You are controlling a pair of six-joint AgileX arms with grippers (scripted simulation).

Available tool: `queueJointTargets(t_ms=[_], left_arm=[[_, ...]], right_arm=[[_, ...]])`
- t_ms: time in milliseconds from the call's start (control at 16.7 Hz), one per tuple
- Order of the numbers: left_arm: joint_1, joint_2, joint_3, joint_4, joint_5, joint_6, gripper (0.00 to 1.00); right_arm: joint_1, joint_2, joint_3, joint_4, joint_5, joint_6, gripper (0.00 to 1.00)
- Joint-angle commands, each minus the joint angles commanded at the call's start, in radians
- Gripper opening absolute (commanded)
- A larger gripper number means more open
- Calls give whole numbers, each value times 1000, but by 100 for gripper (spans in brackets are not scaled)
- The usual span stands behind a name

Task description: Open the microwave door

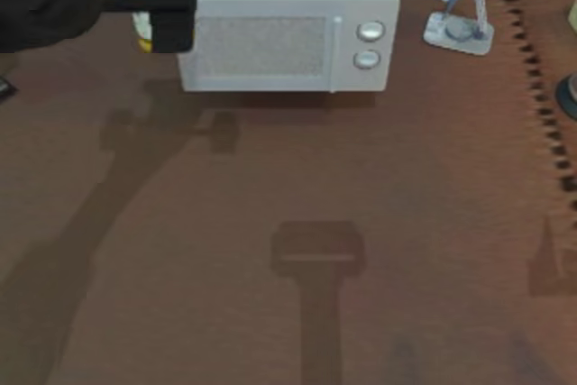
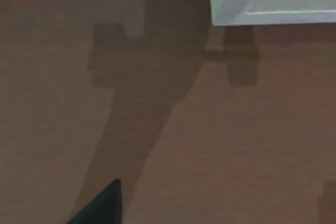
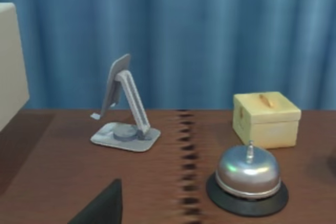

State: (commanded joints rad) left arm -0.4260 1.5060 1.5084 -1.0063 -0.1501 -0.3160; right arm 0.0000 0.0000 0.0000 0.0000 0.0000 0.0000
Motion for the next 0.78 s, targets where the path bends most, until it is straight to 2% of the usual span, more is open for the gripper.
queueJointTargets(t_ms=[420, 780], left_arm=[[-181, 625, 734, -351, -100, -182, 100], [-279, 939, 1222, -487, -168, -306, 100]], right_arm=[[0, 0, 0, 0, 0, 0, 100], [0, 0, 0, 0, 0, 0, 100]])
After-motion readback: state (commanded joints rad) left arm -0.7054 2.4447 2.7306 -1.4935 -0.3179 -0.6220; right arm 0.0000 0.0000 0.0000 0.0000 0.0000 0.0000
